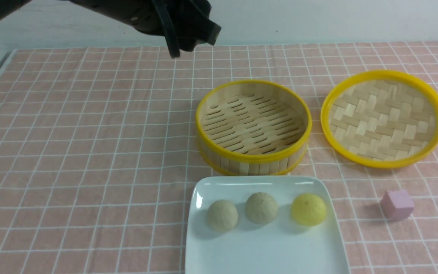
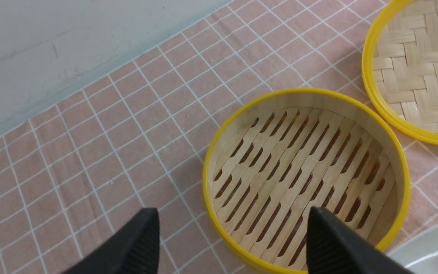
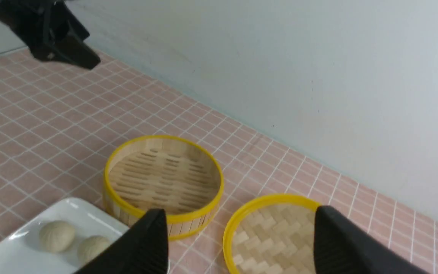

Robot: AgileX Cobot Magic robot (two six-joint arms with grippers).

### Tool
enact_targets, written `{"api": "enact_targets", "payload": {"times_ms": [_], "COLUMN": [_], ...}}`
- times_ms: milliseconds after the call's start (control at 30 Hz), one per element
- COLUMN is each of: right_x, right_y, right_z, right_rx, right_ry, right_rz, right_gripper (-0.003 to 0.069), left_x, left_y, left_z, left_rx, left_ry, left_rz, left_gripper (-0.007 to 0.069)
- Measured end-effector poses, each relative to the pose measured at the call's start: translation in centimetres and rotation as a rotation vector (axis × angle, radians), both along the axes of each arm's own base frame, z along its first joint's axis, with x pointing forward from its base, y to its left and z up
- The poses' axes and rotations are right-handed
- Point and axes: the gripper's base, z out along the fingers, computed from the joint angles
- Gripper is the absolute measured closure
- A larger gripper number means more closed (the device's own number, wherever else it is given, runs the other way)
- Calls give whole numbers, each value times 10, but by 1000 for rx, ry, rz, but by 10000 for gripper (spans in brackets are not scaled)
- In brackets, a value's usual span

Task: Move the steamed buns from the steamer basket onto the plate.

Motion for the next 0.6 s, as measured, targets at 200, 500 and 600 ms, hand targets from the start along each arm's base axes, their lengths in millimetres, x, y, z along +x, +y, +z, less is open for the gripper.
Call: {"api": "enact_targets", "payload": {"times_ms": [200,500,600], "right_x": [-19,5,11], "right_y": [-9,2,6], "right_z": [-32,-136,-162], "right_rx": [28,47,123], "right_ry": [82,162,81], "right_rz": [-19,-36,-28], "right_gripper": [153,153,153], "left_x": [1,1,1], "left_y": [-1,-1,-2], "left_z": [1,2,2], "left_rx": [-9,-23,-33], "left_ry": [-14,-24,-19], "left_rz": [-2,-4,-6], "left_gripper": [110,110,110]}}
